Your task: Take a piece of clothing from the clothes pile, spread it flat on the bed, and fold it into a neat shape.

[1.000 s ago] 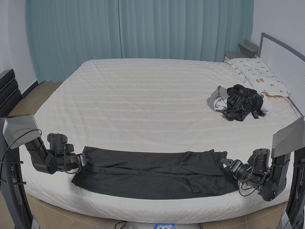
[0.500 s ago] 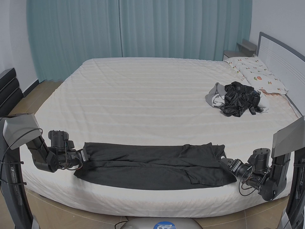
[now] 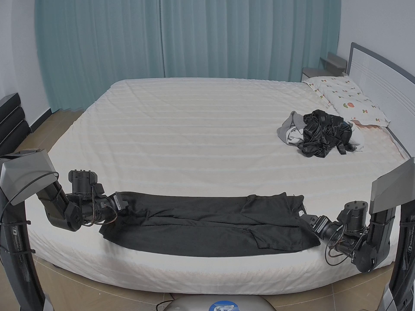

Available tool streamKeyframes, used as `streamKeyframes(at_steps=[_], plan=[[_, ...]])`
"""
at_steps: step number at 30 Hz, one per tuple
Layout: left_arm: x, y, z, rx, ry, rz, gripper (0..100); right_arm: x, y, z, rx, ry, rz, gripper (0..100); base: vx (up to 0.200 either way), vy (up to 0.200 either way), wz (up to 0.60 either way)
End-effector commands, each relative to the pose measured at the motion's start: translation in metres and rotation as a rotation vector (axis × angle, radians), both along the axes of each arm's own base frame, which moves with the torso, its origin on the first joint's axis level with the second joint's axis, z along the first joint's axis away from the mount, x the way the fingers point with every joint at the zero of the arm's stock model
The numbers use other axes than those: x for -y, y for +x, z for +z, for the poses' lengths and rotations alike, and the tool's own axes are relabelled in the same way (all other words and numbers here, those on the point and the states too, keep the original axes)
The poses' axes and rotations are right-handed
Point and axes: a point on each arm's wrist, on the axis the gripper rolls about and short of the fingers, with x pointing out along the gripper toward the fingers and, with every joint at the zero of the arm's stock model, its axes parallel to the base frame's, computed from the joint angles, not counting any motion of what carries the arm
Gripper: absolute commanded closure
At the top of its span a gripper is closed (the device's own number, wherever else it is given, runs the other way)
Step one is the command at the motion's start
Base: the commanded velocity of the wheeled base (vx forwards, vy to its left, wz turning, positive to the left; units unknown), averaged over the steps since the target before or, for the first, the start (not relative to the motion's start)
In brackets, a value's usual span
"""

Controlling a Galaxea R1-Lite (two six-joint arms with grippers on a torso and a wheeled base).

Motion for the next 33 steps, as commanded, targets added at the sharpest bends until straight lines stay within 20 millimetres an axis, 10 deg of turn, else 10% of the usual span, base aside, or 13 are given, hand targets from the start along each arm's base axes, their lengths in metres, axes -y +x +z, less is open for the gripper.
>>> streamKeyframes(at_steps=[1,15,33], plan=[[0.007,-0.002,0.012,0.023,-0.015,-0.002,100,0.001,0.001,0.001,0.01,0.003,-0.004,0,0.0,-0.2,0.0],[0.045,-0.005,0.029,0.013,0.065,0.02,100,0.003,0.002,0.002,0.014,0.004,-0.011,0,0.0,-0.2,0.0],[0.153,0.0,0.06,-0.142,-0.011,-0.06,100,0.002,0.001,0.003,0.018,0.004,-0.009,0,0.0,-0.2,0.0]])
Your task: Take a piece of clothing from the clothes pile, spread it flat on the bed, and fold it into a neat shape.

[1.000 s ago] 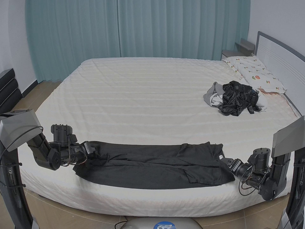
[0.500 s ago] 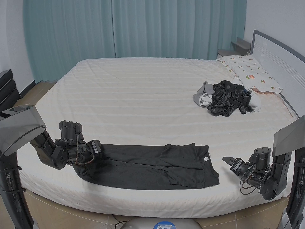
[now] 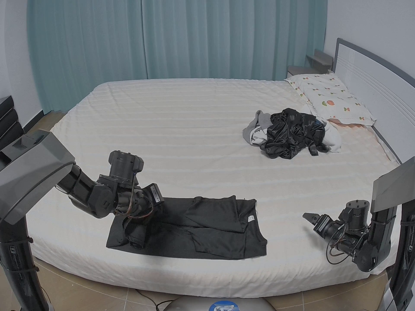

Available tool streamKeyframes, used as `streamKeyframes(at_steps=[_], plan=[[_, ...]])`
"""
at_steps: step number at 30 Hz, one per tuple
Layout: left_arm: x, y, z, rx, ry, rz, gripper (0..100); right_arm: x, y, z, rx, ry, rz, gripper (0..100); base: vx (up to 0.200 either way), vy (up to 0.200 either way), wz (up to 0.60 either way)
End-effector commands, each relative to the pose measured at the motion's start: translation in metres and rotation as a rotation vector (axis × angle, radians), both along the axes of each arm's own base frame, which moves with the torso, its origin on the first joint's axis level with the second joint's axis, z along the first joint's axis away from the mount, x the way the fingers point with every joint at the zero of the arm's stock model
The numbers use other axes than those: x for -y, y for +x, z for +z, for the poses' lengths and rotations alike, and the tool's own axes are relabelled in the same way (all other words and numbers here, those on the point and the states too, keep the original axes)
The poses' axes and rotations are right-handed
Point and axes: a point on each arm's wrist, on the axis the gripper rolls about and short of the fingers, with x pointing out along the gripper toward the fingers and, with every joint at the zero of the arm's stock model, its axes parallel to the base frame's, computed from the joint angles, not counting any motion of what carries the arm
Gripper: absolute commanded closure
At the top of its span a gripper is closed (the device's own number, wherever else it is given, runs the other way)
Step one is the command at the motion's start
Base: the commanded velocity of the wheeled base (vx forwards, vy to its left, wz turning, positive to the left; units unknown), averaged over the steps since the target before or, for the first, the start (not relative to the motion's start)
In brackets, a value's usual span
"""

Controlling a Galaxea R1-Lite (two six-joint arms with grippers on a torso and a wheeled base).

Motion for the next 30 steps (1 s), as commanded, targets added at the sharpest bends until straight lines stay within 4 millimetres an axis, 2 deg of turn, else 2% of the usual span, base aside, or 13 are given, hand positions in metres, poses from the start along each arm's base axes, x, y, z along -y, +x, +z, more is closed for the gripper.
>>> streamKeyframes(at_steps=[1,7,9,13,22,23,30], plan=[[0.035,0.002,0.007,0.0,-0.029,-0.043,100,-0.001,0.0,0.001,0.011,0.002,0.005,0,0.0,-0.2,0.0],[0.066,0.004,0.002,-0.047,-0.02,-0.092,100,-0.002,0.0,0.001,0.012,0.002,0.008,0,0.0,-0.2,0.0],[0.068,0.005,-0.001,-0.054,-0.016,-0.095,100,-0.002,0.0,0.001,0.012,0.002,0.008,0,0.0,-0.2,0.0],[0.082,0.017,-0.014,-0.069,-0.031,-0.062,100,-0.002,0.0,0.001,0.011,0.001,0.01,0,0.0,-0.2,0.0],[0.089,0.028,-0.032,-0.091,-0.049,0.01,100,-0.003,0.0,0.001,0.009,0.001,0.011,0,0.0,0.0,0.0],[0.089,0.029,-0.032,-0.091,-0.049,0.014,0,-0.003,0.0,0.001,0.008,0.0,0.013,0,0.0,0.0,0.0],[0.076,0.03,-0.028,-0.108,-0.072,0.072,0,-0.003,-0.001,-0.001,0.0,-0.001,0.013,0,0.0,0.0,0.0]])
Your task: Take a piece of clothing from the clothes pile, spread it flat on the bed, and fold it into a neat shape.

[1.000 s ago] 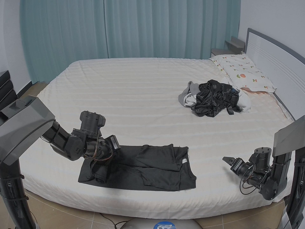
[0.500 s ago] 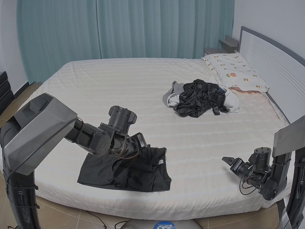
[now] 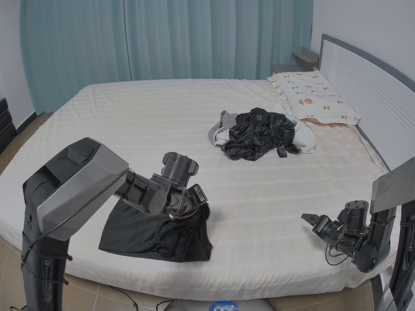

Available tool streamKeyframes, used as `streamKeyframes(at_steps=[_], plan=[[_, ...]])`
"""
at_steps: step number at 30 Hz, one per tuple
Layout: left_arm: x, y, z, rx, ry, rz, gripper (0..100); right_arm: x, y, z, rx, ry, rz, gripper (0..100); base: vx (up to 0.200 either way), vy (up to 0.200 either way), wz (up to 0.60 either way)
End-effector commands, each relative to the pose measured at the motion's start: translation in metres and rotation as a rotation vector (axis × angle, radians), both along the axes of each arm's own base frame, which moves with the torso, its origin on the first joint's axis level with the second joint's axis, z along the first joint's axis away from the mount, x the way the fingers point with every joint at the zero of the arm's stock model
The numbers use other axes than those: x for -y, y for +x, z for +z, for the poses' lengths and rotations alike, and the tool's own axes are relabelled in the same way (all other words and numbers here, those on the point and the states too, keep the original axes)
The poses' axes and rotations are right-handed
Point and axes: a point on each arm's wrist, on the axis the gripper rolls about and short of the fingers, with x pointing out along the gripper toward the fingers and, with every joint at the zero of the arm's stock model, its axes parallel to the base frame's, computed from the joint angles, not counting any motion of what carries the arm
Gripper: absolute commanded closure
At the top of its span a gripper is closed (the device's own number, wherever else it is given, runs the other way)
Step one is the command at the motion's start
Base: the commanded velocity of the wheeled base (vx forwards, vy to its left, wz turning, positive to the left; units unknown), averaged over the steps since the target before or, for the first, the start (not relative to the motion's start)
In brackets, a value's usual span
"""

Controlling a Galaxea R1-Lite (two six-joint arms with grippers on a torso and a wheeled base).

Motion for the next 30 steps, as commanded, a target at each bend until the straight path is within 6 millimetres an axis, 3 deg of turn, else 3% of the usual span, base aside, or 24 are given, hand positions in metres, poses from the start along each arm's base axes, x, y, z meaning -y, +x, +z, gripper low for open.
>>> streamKeyframes(at_steps=[1,7,9,15,19,23,30], plan=[[-0.014,-0.002,0.006,-0.011,-0.011,0.038,0,0.0,0.0,0.0,0.002,0.001,0.0,0,0.0,0.0,0.0],[-0.047,-0.012,0.024,-0.015,-0.024,0.087,0,0.0,-0.001,-0.001,-0.004,-0.001,0.0,0,0.0,0.0,0.0],[-0.072,-0.022,0.032,-0.038,-0.059,0.1,0,0.0,-0.002,-0.001,-0.005,0.0,0.003,0,0.0,0.0,0.0],[-0.122,-0.039,0.045,-0.06,-0.198,0.153,0,-0.004,-0.003,-0.002,-0.011,-0.003,0.014,0,0.0,0.0,0.0],[-0.153,-0.047,0.041,-0.087,-0.293,0.213,0,-0.006,-0.004,-0.003,-0.013,-0.007,0.021,0,0.0,0.0,0.0],[-0.185,-0.058,0.03,-0.104,-0.413,0.262,0,-0.014,-0.005,0.0,-0.002,-0.008,0.047,0,0.0,0.2,0.0],[-0.209,-0.064,0.021,-0.058,-0.433,0.308,0,-0.046,-0.014,0.001,0.017,-0.029,0.155,0,0.0,0.2,0.0]])
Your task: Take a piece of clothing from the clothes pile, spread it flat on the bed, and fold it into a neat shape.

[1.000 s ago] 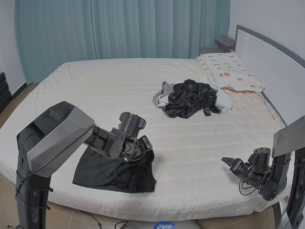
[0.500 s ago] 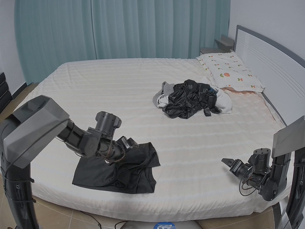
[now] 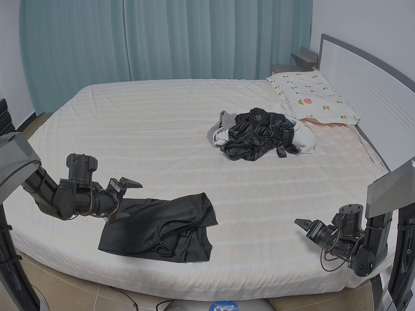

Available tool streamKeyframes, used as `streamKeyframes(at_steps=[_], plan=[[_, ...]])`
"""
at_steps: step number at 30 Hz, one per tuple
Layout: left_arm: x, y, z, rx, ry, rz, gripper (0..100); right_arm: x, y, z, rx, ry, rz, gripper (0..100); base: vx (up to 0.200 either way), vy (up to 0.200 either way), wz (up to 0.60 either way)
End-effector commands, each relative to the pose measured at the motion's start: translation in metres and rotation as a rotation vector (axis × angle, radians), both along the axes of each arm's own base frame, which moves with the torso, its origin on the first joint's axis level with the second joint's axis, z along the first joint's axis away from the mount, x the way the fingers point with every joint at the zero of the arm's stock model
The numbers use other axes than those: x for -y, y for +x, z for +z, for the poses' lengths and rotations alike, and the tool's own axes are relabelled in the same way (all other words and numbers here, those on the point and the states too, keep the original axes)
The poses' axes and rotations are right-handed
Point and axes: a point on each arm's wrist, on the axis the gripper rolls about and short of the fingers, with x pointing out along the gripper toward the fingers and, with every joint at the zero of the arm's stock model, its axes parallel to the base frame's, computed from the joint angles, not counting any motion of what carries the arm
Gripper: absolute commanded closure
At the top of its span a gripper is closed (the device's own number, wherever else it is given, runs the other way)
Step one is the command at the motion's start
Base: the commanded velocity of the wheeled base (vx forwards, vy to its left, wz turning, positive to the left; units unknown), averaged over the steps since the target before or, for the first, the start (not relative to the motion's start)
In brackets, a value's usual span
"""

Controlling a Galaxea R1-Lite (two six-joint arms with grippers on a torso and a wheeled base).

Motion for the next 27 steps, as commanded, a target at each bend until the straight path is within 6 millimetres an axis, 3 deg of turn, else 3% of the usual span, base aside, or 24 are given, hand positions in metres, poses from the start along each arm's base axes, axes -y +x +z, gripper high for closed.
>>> streamKeyframes(at_steps=[1,6,10,15,20,27], plan=[[-0.02,-0.009,-0.005,-0.017,-0.012,0.05,0,-0.021,-0.005,0.003,0.029,-0.008,0.07,0,0.0,0.2,0.0],[-0.031,-0.007,-0.01,-0.023,-0.017,0.07,0,-0.041,-0.004,0.008,0.076,-0.012,0.144,0,0.0,0.2,0.0],[-0.032,-0.007,-0.012,-0.025,-0.01,0.064,0,-0.046,-0.005,0.012,0.105,-0.042,0.185,0,0.0,0.2,0.0],[-0.032,-0.007,-0.02,-0.032,0.008,0.023,0,-0.067,0.0,0.021,0.178,-0.041,0.261,0,0.0,0.2,0.0],[-0.031,-0.006,-0.021,-0.021,0.007,0.024,0,-0.089,-0.009,0.012,0.163,-0.046,0.34,0,0.0,0.2,0.0],[-0.031,-0.001,-0.025,-0.012,0.014,0.033,0,-0.096,0.001,-0.006,0.157,-0.12,0.37,0,0.0,0.2,0.0]])
